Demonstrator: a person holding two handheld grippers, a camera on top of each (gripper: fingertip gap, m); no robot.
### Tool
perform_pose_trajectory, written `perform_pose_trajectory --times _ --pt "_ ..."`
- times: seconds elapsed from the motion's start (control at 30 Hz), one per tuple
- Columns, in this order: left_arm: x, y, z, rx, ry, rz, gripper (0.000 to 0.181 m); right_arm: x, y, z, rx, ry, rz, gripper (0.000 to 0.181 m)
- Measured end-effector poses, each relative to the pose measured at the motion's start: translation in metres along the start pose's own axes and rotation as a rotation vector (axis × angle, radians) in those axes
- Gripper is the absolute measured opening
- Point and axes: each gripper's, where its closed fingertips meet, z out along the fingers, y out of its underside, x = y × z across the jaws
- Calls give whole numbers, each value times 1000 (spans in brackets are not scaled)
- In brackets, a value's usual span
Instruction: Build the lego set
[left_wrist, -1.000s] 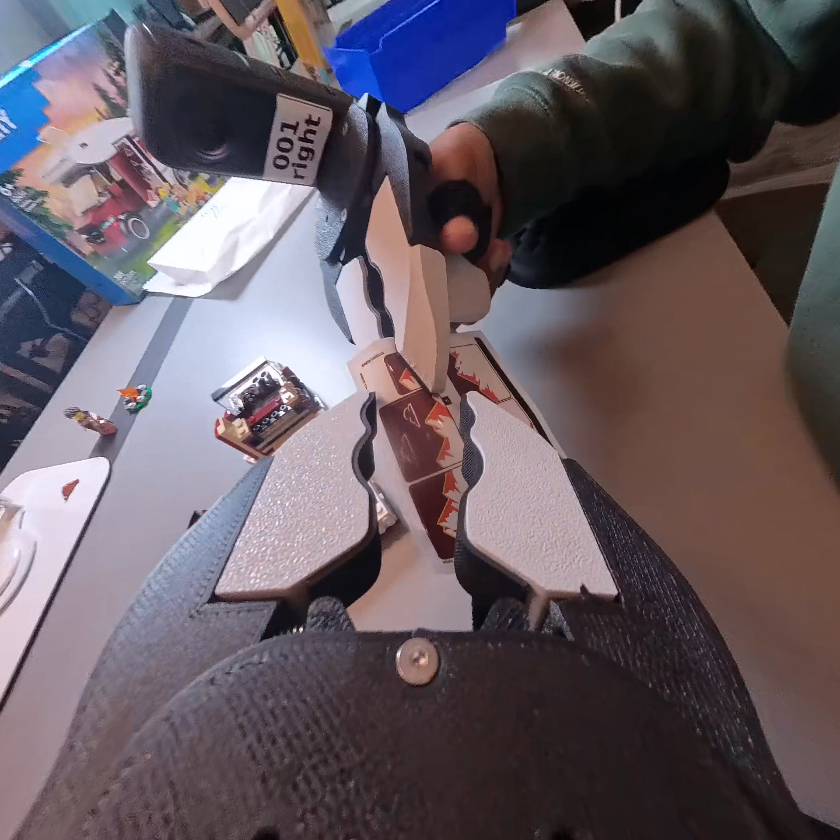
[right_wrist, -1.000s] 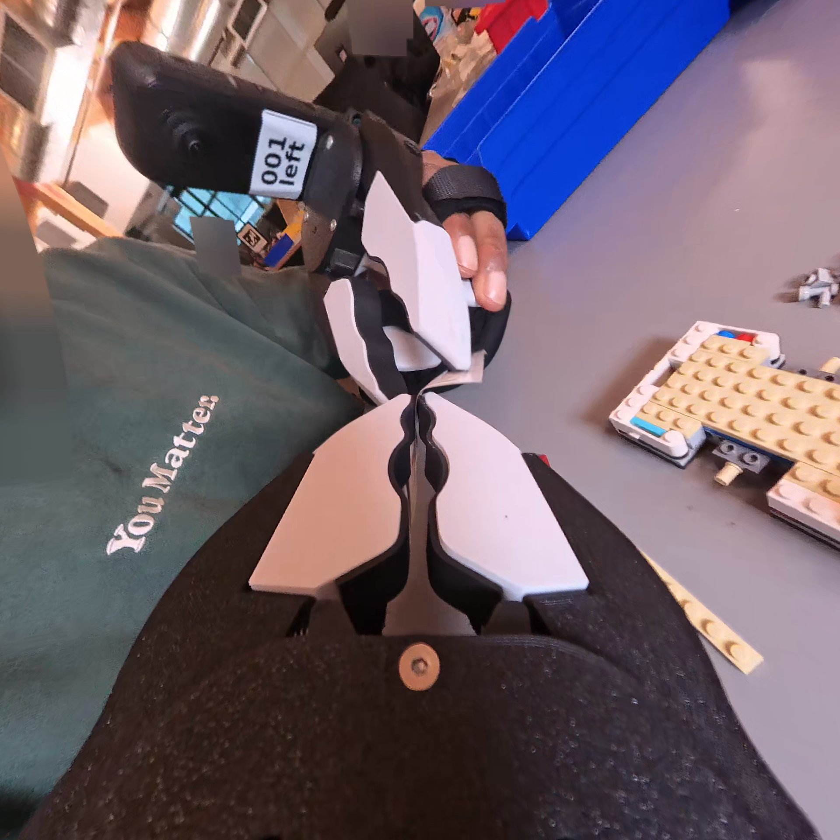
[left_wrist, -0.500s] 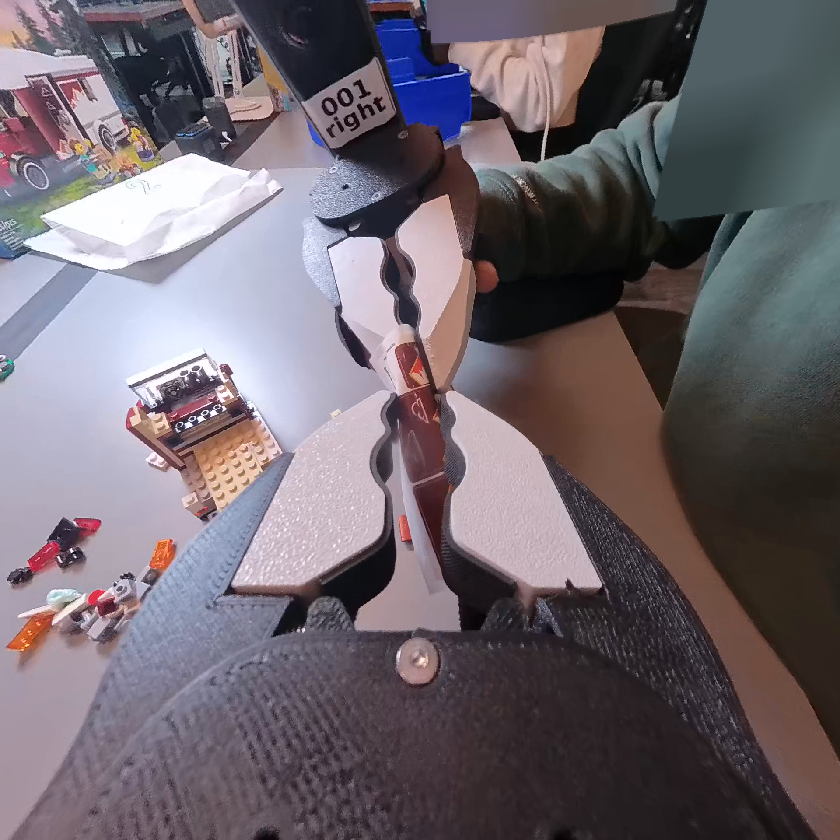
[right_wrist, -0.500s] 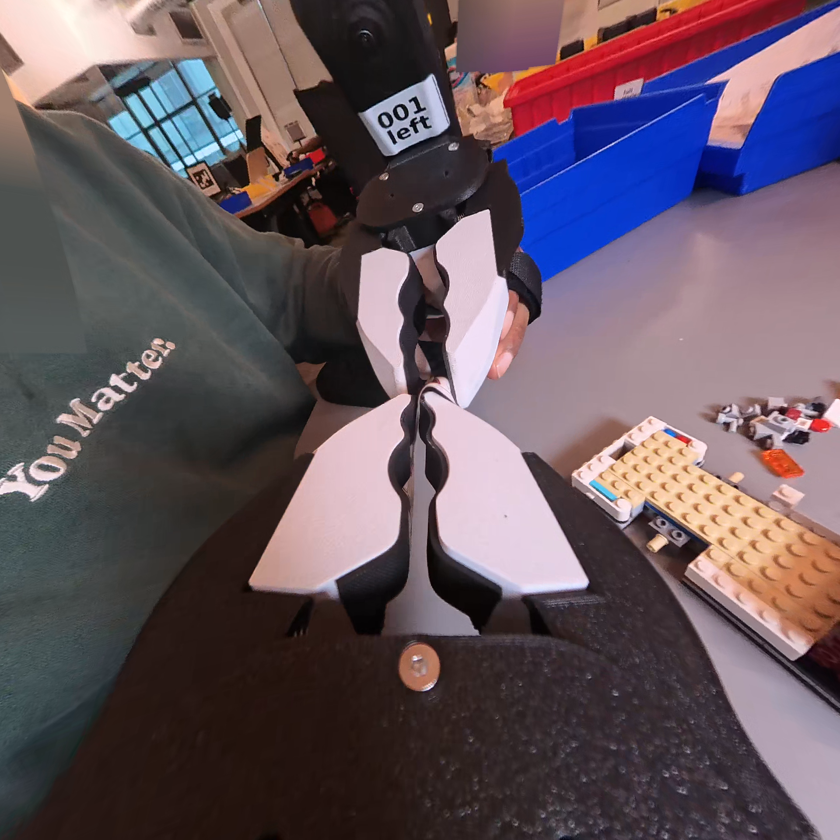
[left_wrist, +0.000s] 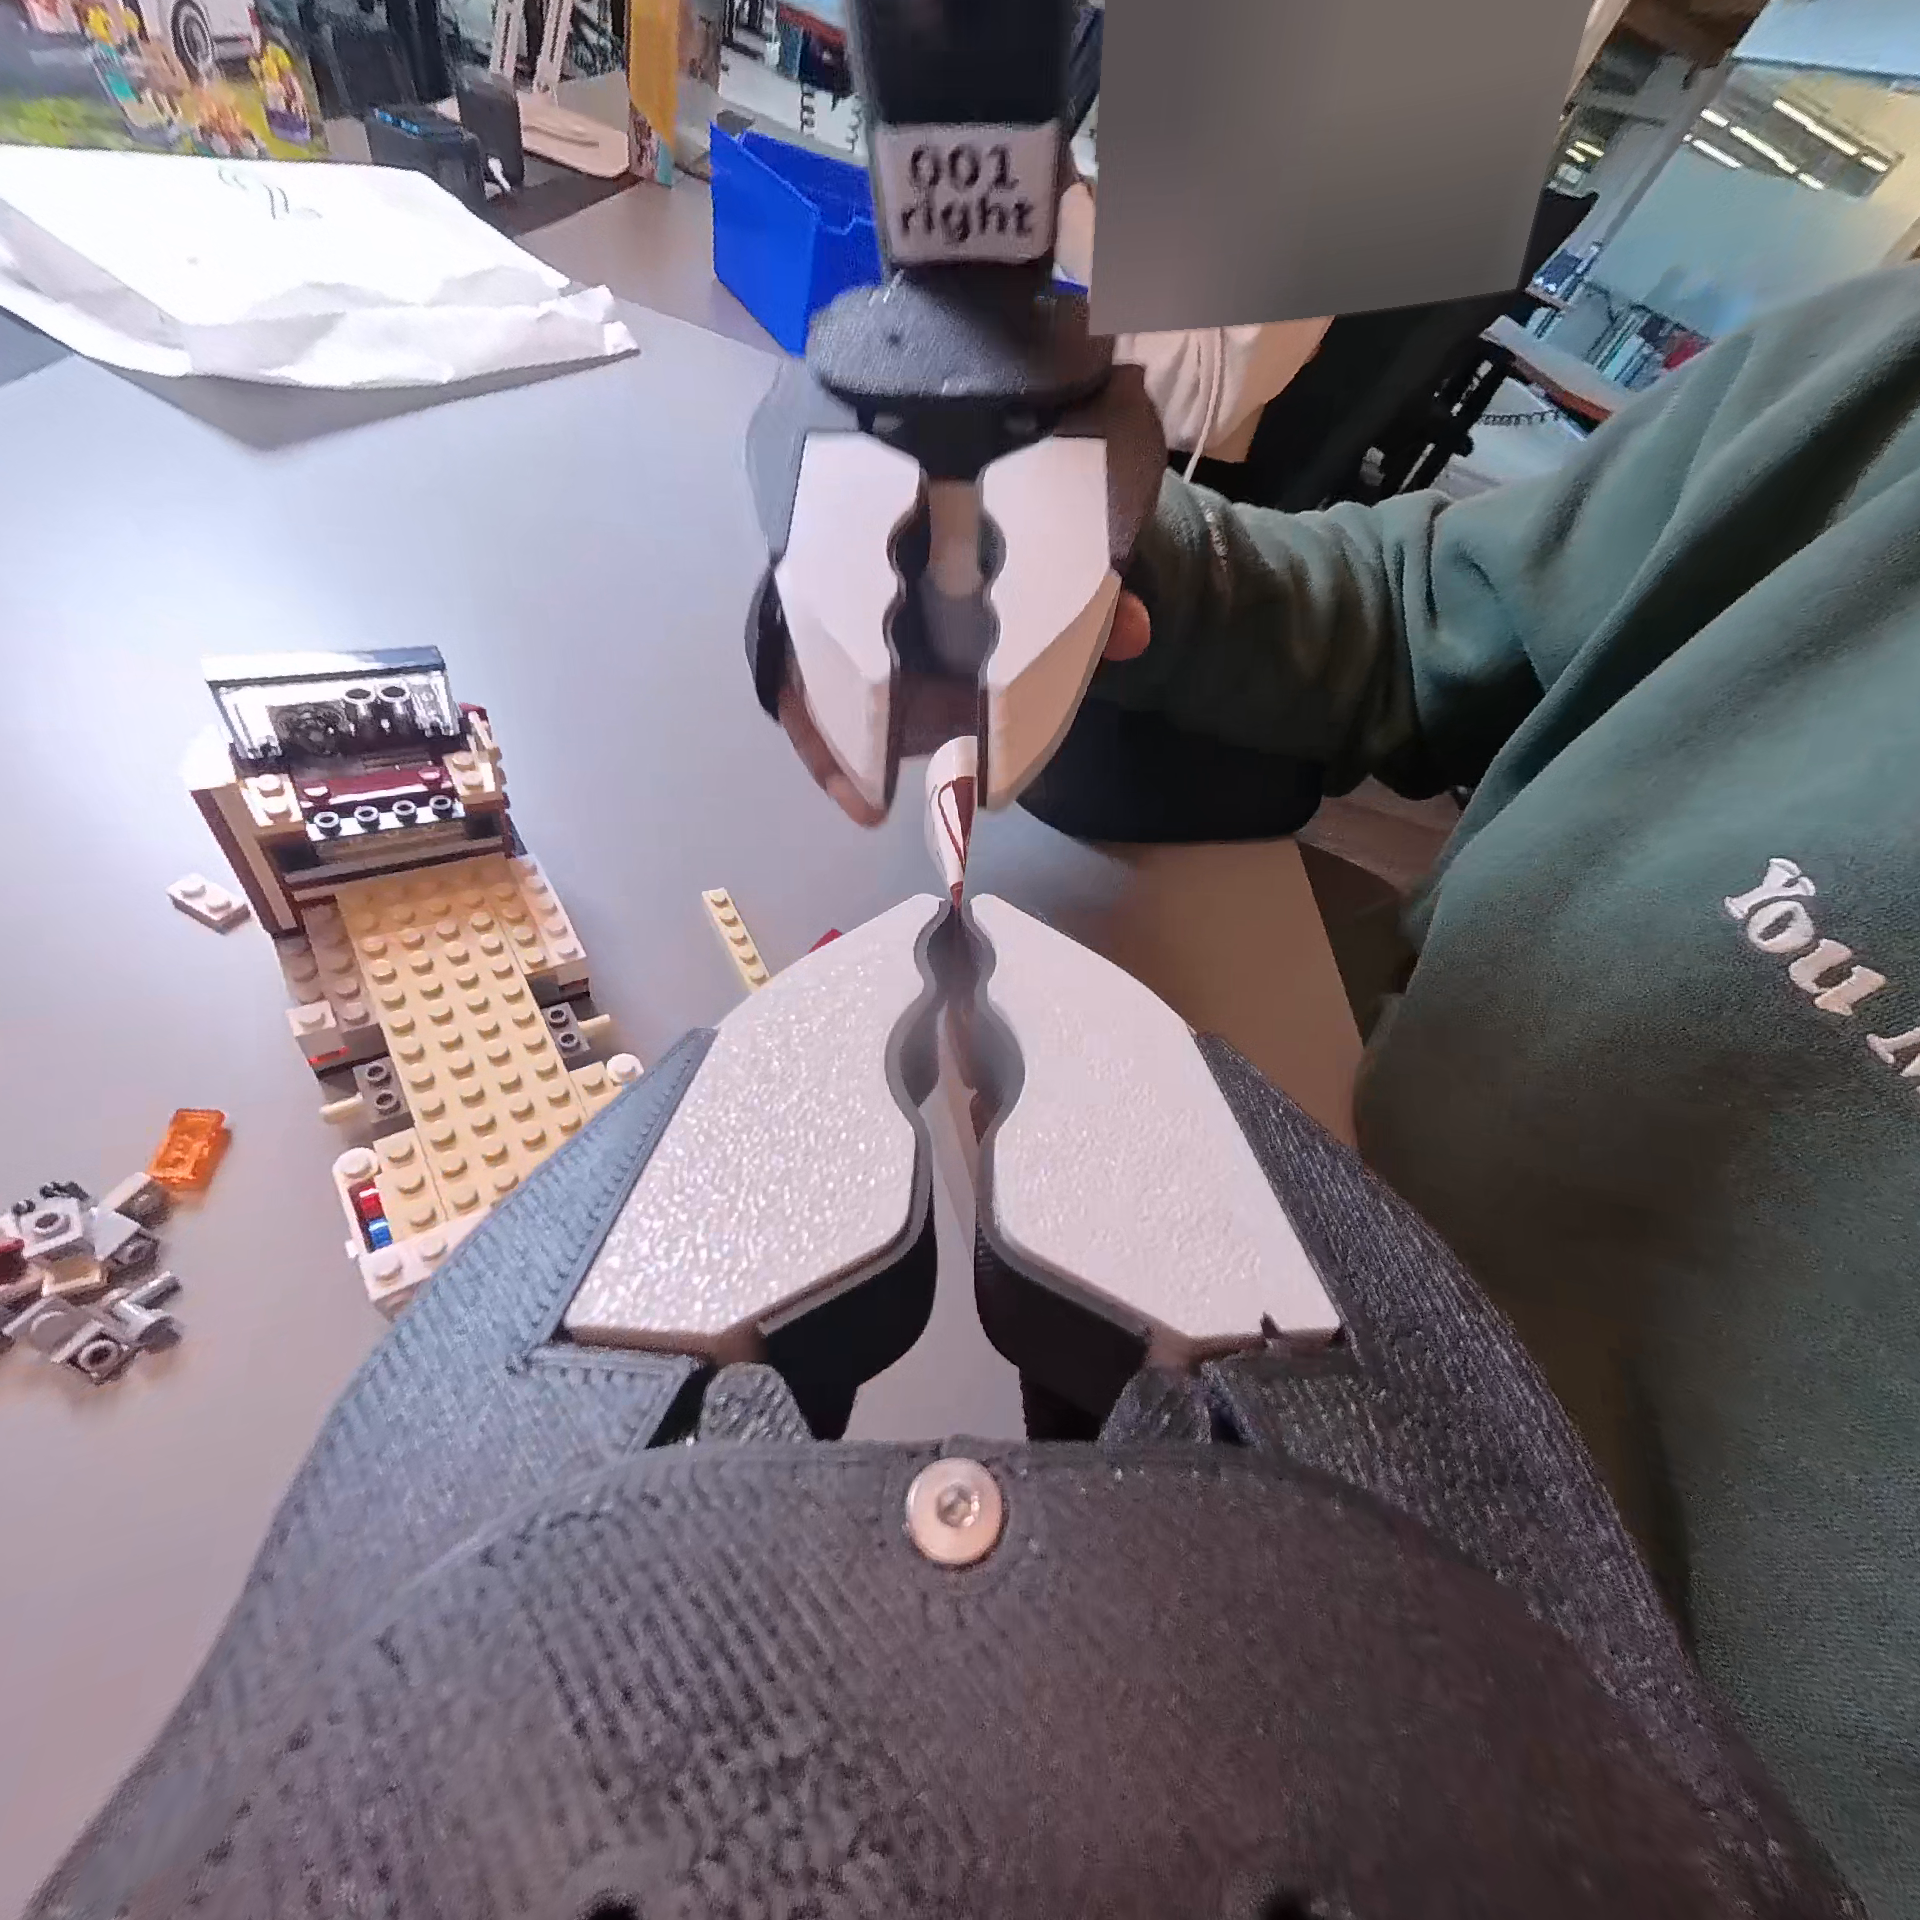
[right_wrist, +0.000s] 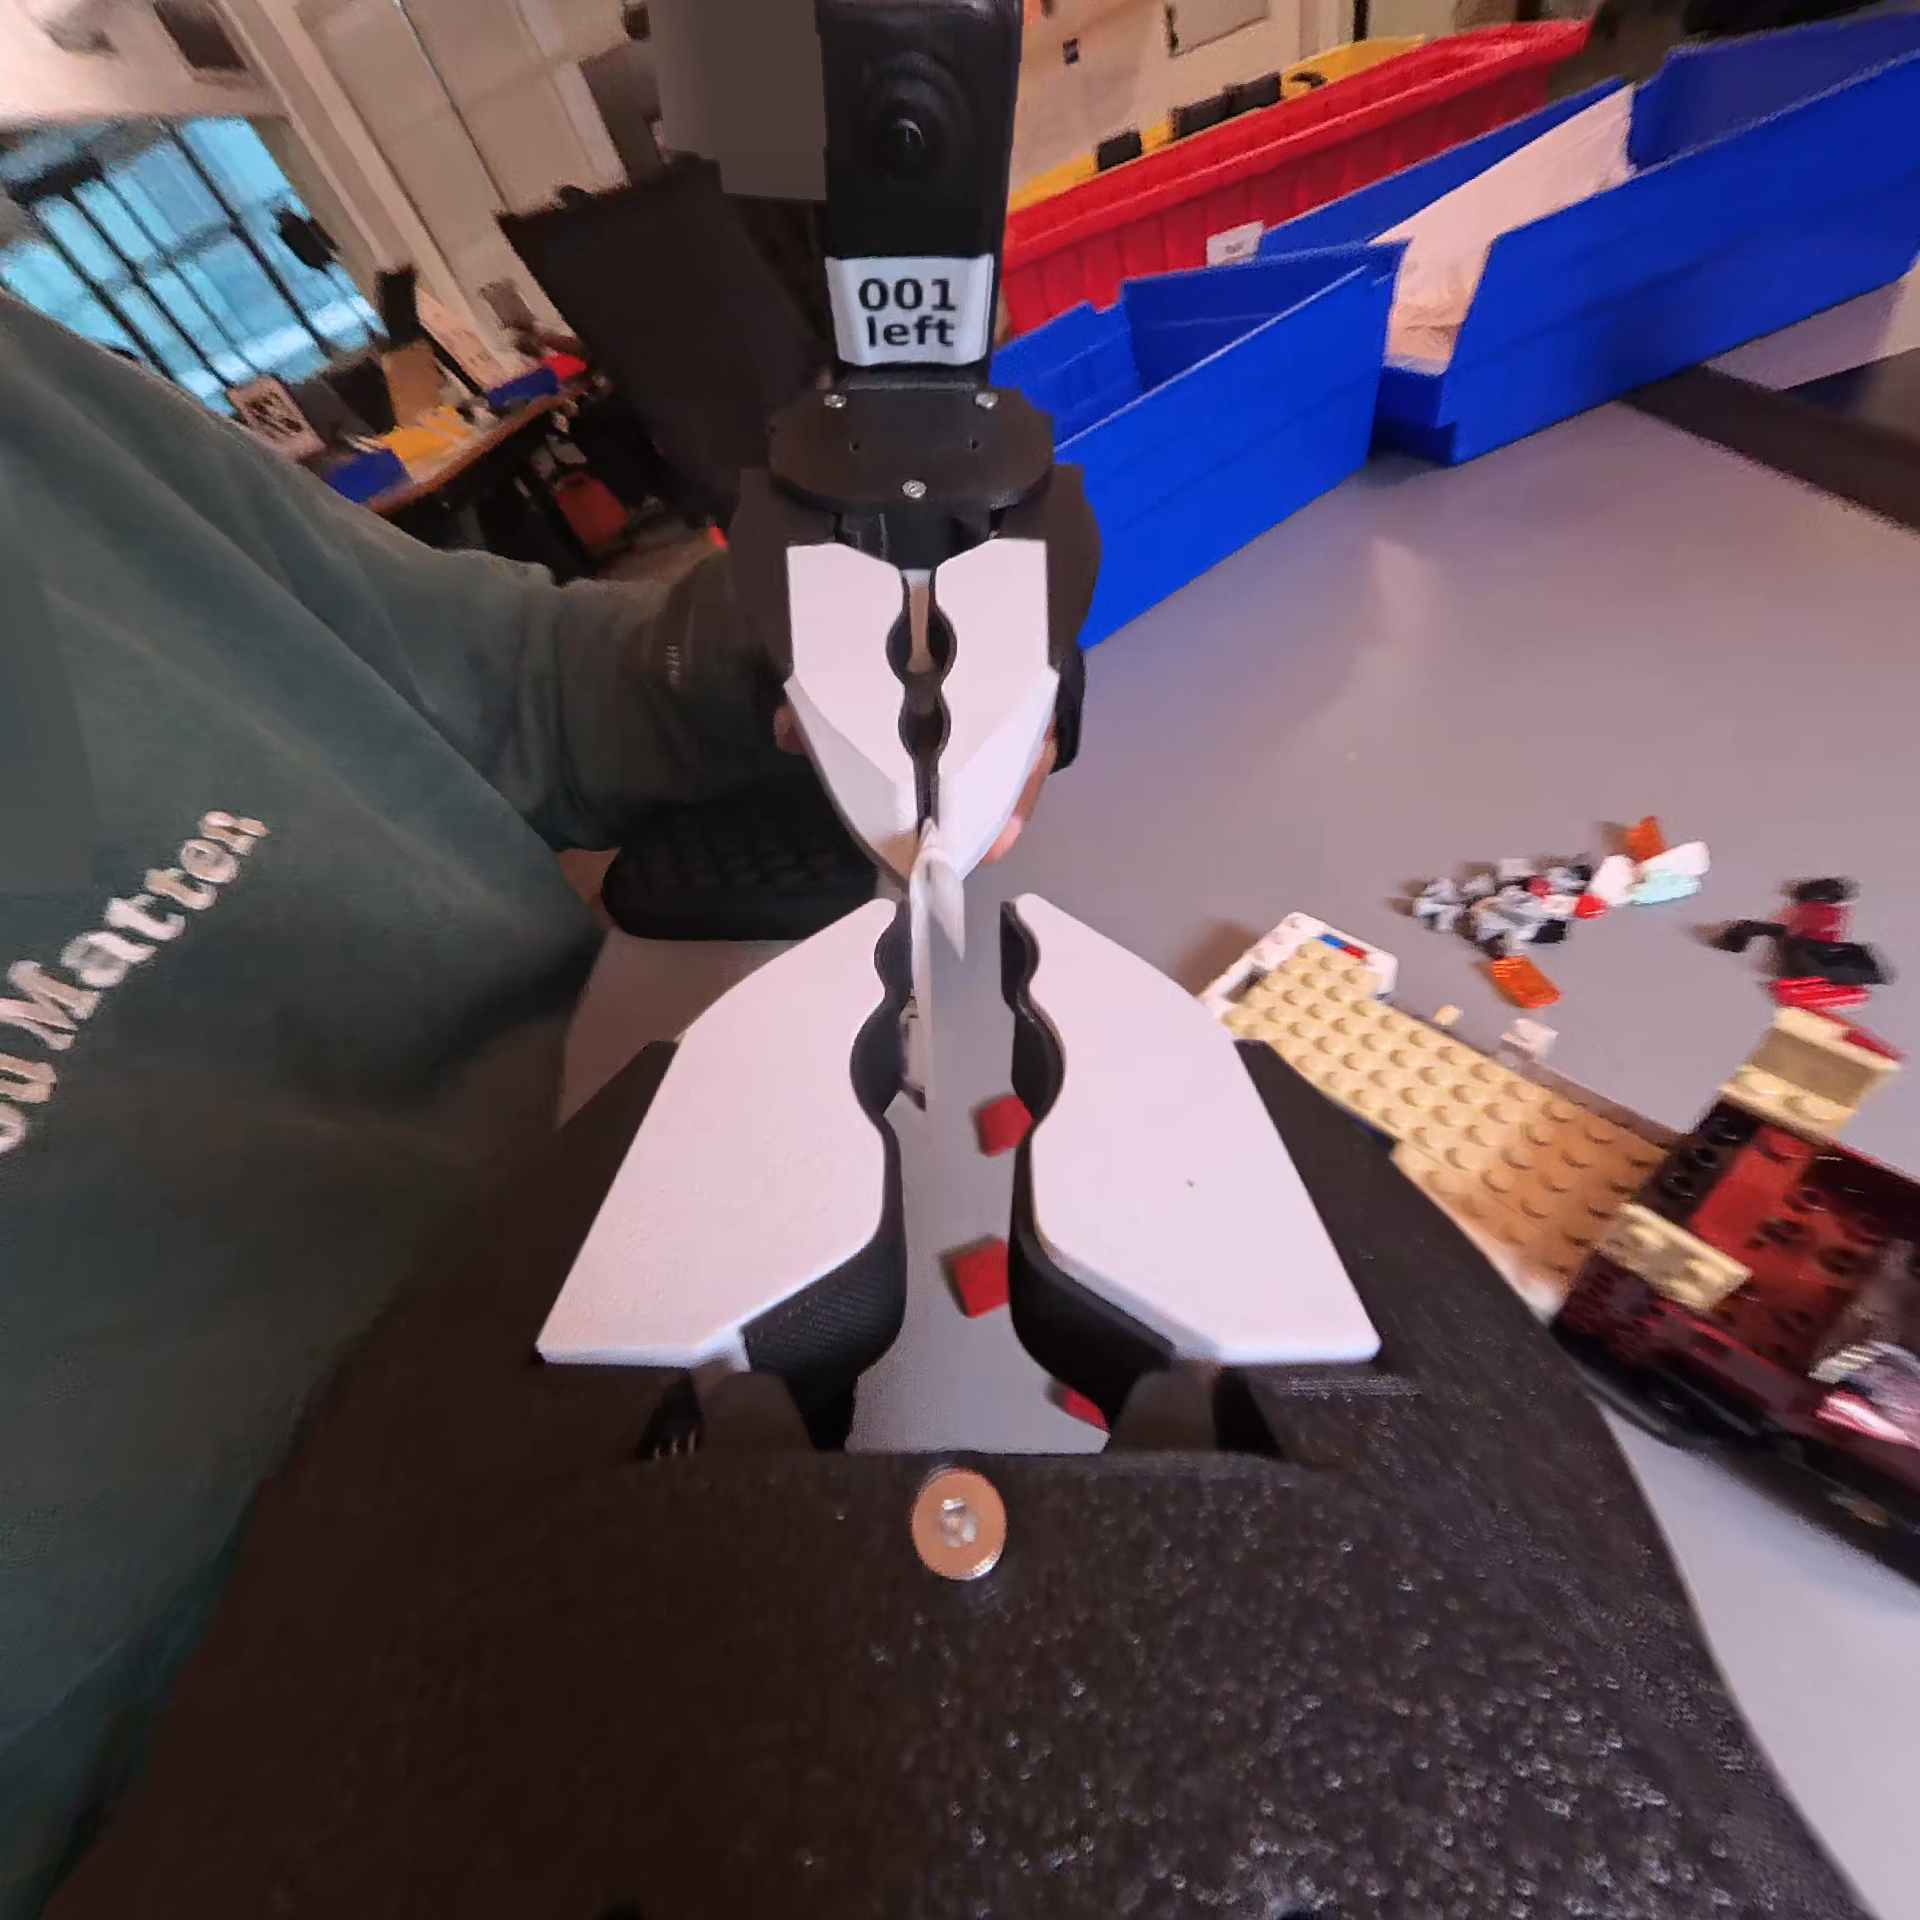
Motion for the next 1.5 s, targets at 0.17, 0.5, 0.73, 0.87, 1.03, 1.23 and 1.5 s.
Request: perform_pose_trajectory --times 0.17,0.5,0.73,0.87,1.03,1.23,1.5 --pt "-6 10 6 -61 -49 15 0 -3 -6 -3 -108 161 -241 18" --pt "-16 26 9 -192 -184 137 0 8 15 12 -224 221 -216 2" --pt "-20 27 8 -188 -182 67 0 7 20 16 -272 270 -343 0" --pt "-21 25 5 -155 -149 -30 0 6 21 18 -284 294 -446 0" --pt "-25 24 0 -118 -112 -111 0 0 19 16 -274 275 -475 0" --pt "-43 13 -20 -66 -172 -146 0 -5 -7 0 -118 228 -353 0" --pt "-135 -37 -83 71 -554 -197 1 7 -21 -21 -37 255 -256 0"
